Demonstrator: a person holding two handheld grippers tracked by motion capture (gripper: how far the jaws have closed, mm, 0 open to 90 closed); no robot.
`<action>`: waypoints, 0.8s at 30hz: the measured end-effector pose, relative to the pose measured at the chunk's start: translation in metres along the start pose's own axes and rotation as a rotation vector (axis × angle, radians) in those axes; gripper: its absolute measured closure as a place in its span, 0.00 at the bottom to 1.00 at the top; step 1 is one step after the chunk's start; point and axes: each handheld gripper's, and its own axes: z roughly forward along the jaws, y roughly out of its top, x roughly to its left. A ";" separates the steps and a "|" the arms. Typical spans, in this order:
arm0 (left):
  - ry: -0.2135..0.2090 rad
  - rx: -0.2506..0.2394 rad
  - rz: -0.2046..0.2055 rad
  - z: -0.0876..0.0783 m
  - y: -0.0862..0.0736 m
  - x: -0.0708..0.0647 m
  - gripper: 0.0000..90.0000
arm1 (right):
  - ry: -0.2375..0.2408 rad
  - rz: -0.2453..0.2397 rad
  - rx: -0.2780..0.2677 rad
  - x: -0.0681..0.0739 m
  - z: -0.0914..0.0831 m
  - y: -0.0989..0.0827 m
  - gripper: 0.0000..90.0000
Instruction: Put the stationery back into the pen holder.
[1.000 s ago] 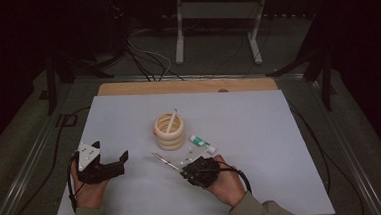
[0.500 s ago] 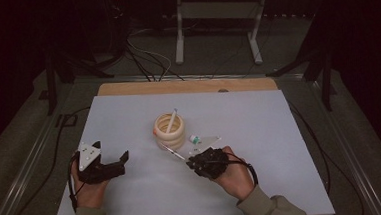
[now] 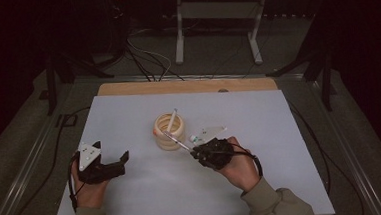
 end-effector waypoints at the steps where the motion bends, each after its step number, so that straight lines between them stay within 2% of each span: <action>1: 0.000 0.001 -0.001 0.000 0.000 0.000 0.00 | -0.003 0.003 0.001 -0.001 -0.001 0.002 0.90; 7: -0.001 0.001 -0.002 0.001 0.000 0.000 0.00 | -0.018 0.011 -0.004 -0.013 -0.007 0.011 0.90; 15: -0.001 0.006 0.001 0.001 -0.001 0.000 0.00 | -0.050 0.003 0.013 -0.030 -0.003 0.030 0.90; 24: -0.002 0.002 -0.002 0.001 0.000 0.000 0.00 | -0.067 -0.008 0.010 -0.036 -0.002 0.045 0.90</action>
